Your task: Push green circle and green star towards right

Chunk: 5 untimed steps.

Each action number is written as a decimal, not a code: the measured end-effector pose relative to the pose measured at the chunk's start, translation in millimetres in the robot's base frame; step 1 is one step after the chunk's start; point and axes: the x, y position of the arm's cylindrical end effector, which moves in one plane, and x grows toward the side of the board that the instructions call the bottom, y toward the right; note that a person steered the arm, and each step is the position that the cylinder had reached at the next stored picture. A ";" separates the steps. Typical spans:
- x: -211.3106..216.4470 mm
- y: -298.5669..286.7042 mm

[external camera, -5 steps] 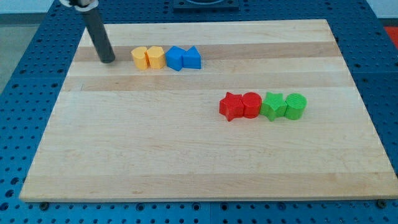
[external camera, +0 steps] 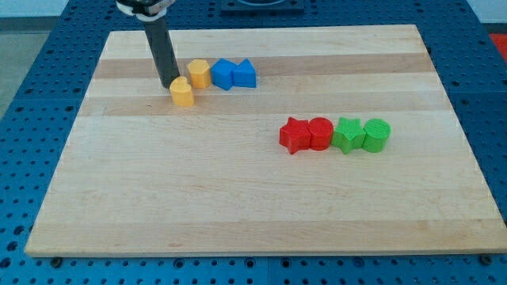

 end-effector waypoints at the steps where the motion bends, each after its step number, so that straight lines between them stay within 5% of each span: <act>1: 28.4 8.9; 5: 103.2 150.0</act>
